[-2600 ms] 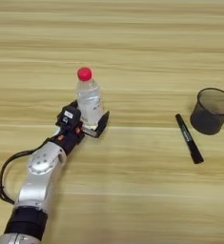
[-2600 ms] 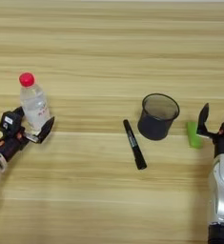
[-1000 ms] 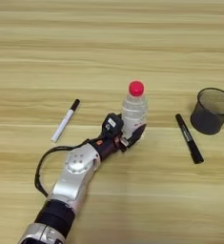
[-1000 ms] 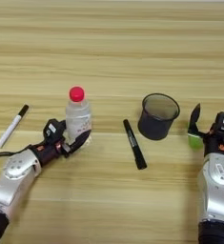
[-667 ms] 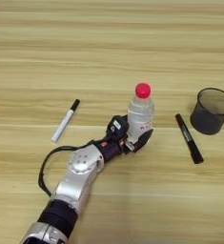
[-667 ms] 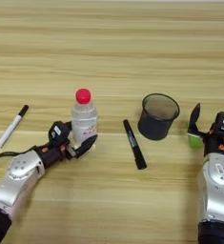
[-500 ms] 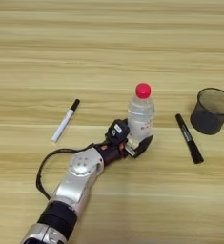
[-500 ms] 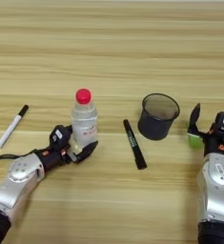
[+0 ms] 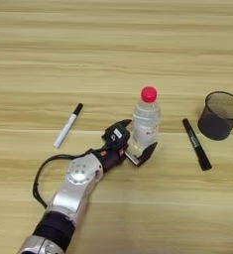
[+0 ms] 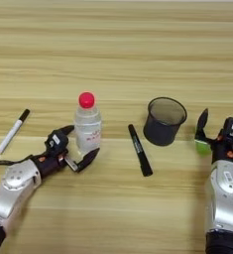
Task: Move the objects on the table
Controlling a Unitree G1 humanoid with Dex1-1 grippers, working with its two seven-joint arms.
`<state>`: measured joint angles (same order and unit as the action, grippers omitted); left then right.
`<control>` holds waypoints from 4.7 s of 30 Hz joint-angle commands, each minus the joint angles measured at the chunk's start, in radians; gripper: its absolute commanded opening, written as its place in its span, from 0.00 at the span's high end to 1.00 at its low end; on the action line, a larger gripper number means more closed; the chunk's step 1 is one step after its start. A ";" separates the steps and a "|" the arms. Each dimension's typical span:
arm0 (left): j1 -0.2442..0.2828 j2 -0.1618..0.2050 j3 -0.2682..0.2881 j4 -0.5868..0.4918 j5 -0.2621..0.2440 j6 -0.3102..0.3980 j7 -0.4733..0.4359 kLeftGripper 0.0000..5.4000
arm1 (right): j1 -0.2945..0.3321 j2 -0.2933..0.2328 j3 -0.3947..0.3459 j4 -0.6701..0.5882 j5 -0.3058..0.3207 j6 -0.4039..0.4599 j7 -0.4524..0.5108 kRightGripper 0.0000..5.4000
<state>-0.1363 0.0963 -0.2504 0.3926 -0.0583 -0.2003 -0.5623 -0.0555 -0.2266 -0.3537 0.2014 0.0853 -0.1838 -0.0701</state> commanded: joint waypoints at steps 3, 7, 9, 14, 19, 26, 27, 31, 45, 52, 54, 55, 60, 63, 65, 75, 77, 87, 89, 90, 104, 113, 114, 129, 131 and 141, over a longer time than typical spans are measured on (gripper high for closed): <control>0.032 0.049 0.000 -0.066 0.011 0.059 -0.019 0.00 | -0.005 0.005 0.001 -0.003 0.006 0.006 -0.005 0.00; 0.059 0.073 -0.005 -0.101 0.014 0.074 -0.027 0.00 | -0.009 0.005 0.000 0.002 0.009 0.006 -0.006 0.00; 0.080 0.085 -0.006 -0.121 0.014 0.075 -0.030 0.00 | -0.011 0.004 0.000 0.004 0.009 0.006 -0.007 0.00; 0.120 0.114 0.007 -0.166 0.009 0.069 -0.031 0.00 | -0.017 0.003 -0.001 0.015 0.010 0.003 -0.007 0.00; 0.145 0.152 0.040 -0.201 0.009 0.057 -0.019 0.00 | -0.023 0.002 0.000 0.027 0.010 0.000 -0.007 0.00; 0.127 0.185 0.131 -0.182 -0.017 0.044 0.020 0.00 | -0.030 0.000 0.000 0.043 0.011 -0.006 -0.004 0.00; 0.121 0.184 0.141 -0.175 -0.019 0.046 0.026 0.00 | -0.031 0.000 0.000 0.044 0.011 -0.007 -0.004 0.00; 0.109 0.178 0.194 -0.173 -0.056 0.025 0.036 0.00 | -0.031 -0.001 0.001 0.045 0.010 -0.007 -0.003 0.00; 0.016 0.157 0.329 -0.020 -0.079 0.044 0.185 0.00 | -0.031 0.000 0.007 0.044 0.008 -0.007 -0.004 0.00; -0.004 0.161 0.307 0.100 -0.039 0.068 0.188 0.00 | -0.030 -0.001 0.006 0.044 0.009 -0.007 -0.003 0.00; -0.006 0.161 0.305 0.119 -0.033 0.071 0.189 0.00 | -0.029 -0.001 0.005 0.043 0.009 -0.007 -0.004 0.00; -0.007 0.161 0.304 0.124 -0.032 0.072 0.190 0.00 | -0.029 -0.001 0.005 0.043 0.010 -0.007 -0.004 0.00; -0.010 0.161 0.302 0.136 -0.031 0.069 0.188 0.00 | -0.030 -0.001 0.004 0.044 0.010 -0.007 -0.005 0.00; -0.006 0.173 0.295 0.132 -0.011 0.093 0.201 0.02 | -0.030 0.000 0.004 0.041 0.010 -0.006 -0.007 0.00; 0.002 0.193 0.292 0.096 -0.002 0.136 0.198 0.00 | -0.030 0.001 0.004 0.039 0.010 -0.004 -0.008 0.00; -0.031 0.292 0.277 -0.111 -0.013 0.435 0.120 0.00 | -0.018 0.028 0.015 0.009 0.009 0.002 -0.019 0.00; -0.041 0.303 0.277 -0.120 -0.013 0.464 0.109 0.00 | -0.015 0.035 0.018 0.000 0.007 0.005 -0.023 0.00; -0.085 0.329 0.270 -0.077 0.001 0.531 0.085 0.04 | -0.006 0.055 0.021 -0.027 0.003 0.010 -0.038 0.00; -0.089 0.336 0.264 -0.067 0.007 0.540 0.077 0.06 | -0.005 0.056 0.021 -0.029 0.003 0.009 -0.040 0.00; -0.090 0.338 0.262 -0.065 0.010 0.544 0.077 0.08 | -0.005 0.056 0.020 -0.030 0.003 0.009 -0.040 0.00; -0.129 0.381 0.238 -0.016 0.012 0.560 0.025 0.37 | 0.010 0.081 0.028 -0.076 0.002 0.024 -0.060 0.00; -0.121 0.369 0.234 -0.030 0.001 0.568 0.016 0.55 | 0.009 0.084 0.025 -0.078 0.006 0.029 -0.061 0.00; -0.121 0.369 0.233 -0.031 0.001 0.568 0.015 0.56 | 0.009 0.084 0.024 -0.078 0.006 0.029 -0.061 0.00; -0.104 0.304 0.217 -0.055 -0.018 0.597 0.025 0.87 | 0.006 0.082 0.021 -0.068 0.008 0.028 -0.060 0.00; -0.095 0.275 0.210 -0.081 -0.029 0.616 0.030 0.87 | 0.006 0.081 0.021 -0.067 0.008 0.027 -0.060 0.00; -0.040 0.168 0.172 -0.198 -0.077 0.728 0.048 0.87 | 0.004 0.080 0.018 -0.061 0.012 0.025 -0.059 0.00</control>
<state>-0.2162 0.2908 -0.0502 0.1852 -0.1271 0.4749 -0.5222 -0.0490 -0.1485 -0.3281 0.1336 0.0891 -0.1660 -0.1250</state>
